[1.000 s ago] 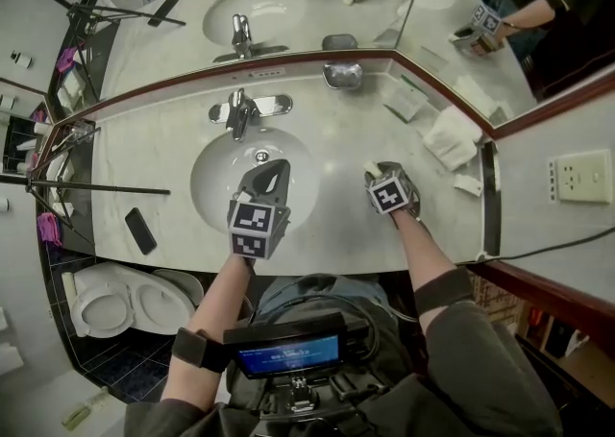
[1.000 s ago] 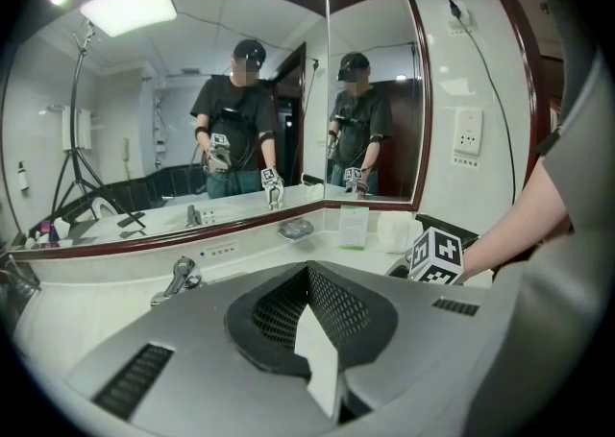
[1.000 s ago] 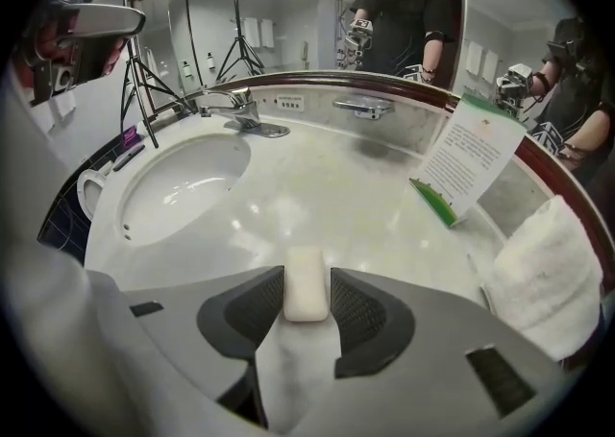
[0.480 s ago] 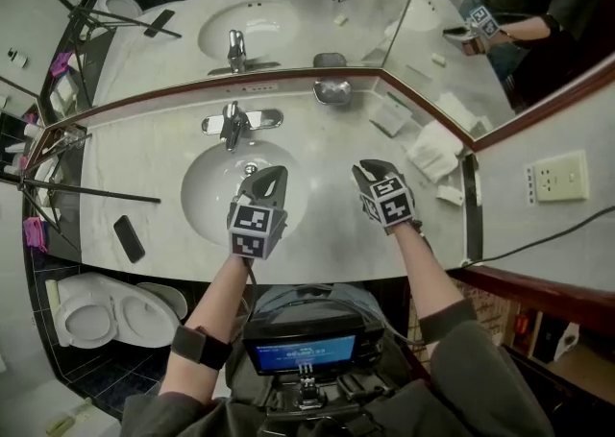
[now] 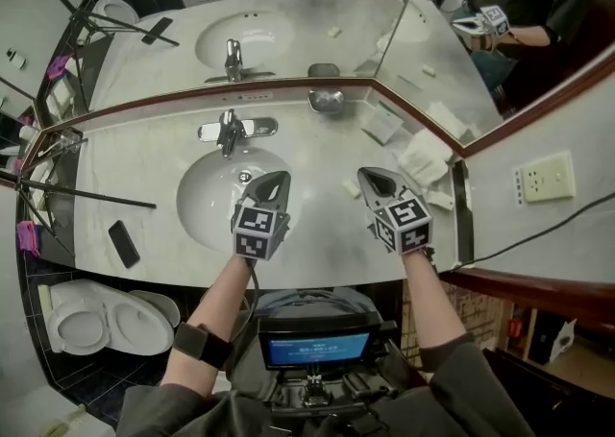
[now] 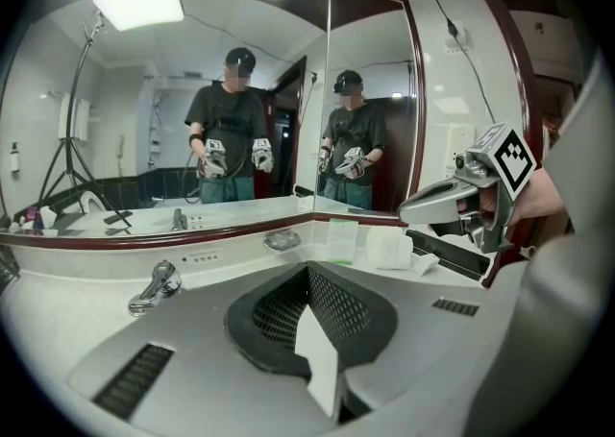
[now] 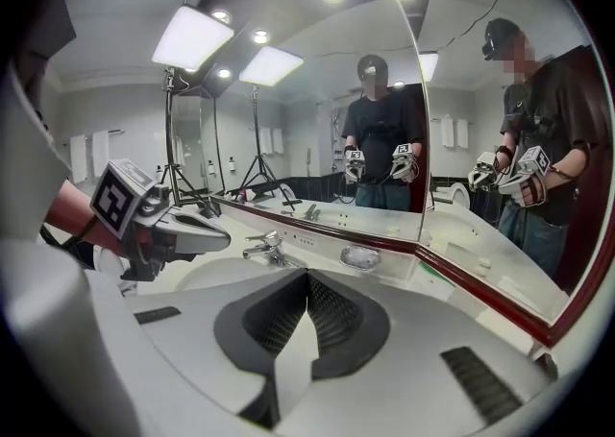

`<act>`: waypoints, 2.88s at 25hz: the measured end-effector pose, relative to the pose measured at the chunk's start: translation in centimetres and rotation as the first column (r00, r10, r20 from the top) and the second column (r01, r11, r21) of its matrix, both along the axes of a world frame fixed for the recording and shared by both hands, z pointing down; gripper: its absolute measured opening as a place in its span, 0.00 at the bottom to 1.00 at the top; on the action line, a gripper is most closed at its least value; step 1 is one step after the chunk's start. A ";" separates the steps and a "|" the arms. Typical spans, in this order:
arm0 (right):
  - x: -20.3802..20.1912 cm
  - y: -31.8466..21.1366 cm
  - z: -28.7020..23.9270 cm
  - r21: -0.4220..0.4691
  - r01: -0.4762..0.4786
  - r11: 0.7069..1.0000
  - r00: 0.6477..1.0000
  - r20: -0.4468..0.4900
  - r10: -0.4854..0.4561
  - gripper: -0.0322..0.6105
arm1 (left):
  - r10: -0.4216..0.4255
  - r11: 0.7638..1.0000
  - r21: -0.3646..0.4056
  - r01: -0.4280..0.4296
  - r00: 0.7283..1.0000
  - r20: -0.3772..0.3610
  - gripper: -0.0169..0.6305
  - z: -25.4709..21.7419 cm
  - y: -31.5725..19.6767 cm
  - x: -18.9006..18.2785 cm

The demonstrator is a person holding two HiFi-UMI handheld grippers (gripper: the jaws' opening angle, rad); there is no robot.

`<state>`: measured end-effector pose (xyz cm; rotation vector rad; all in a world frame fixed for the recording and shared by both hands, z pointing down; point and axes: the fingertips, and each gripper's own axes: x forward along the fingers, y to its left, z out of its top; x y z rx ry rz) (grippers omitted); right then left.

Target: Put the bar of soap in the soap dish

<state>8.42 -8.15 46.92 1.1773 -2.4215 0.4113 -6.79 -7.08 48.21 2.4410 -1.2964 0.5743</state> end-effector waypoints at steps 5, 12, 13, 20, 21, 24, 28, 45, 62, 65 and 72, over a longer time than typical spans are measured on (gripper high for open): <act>1.0 1.4 -0.3 0.002 -0.034 0.999 0.999 0.032 0.034 0.08 | -0.016 1.000 -0.007 0.016 0.999 -0.028 0.03 -0.1 0.1 -0.2; 1.8 1.8 0.9 -0.013 -0.049 0.999 0.999 0.016 0.049 0.08 | 0.003 1.000 0.009 -0.002 1.000 -0.008 0.03 -0.4 0.5 0.0; 1.7 1.8 1.0 -0.013 -0.047 0.999 0.999 0.014 0.047 0.08 | 0.004 1.000 0.006 -0.004 1.000 -0.011 0.03 -0.4 0.5 0.1; 1.8 1.4 3.5 -0.022 -0.001 1.000 0.995 -0.102 -0.002 0.08 | 0.020 1.000 -0.002 -0.020 1.000 -0.012 0.03 -0.2 0.8 0.5; 1.8 1.3 4.3 -0.028 0.010 1.000 0.991 -0.133 -0.014 0.08 | 0.020 1.000 -0.001 -0.020 1.000 -0.011 0.03 -0.2 0.8 0.4; 1.3 0.9 6.6 -0.082 0.058 0.995 0.975 -0.212 -0.074 0.20 | 0.019 1.000 -0.004 -0.019 1.000 -0.008 0.03 -0.2 0.6 0.4; 1.0 0.5 11.1 -0.188 0.123 0.975 0.937 -0.302 -0.176 0.30 | 0.021 1.000 -0.016 -0.021 1.000 -0.005 0.03 0.2 0.6 0.5; 1.5 0.0 24.3 -0.467 0.180 0.866 0.831 -0.400 -0.388 0.47 | 0.053 0.997 -0.060 -0.053 0.999 0.010 0.03 3.3 1.1 1.1; 1.3 0.5 25.7 -0.501 0.145 0.853 0.842 -0.390 -0.372 0.29 | 0.018 0.997 -0.082 -0.016 1.000 0.023 0.03 4.2 2.6 -0.9; 1.2 0.4 25.0 -0.488 0.145 0.861 0.851 -0.382 -0.360 0.29 | 0.016 0.997 -0.081 -0.014 1.000 0.022 0.03 4.1 2.7 -1.0; 0.4 -0.6 20.4 -0.408 0.155 0.900 0.887 -0.344 -0.309 0.29 | 0.010 0.997 -0.072 -0.009 1.000 0.012 0.03 3.8 2.6 -0.9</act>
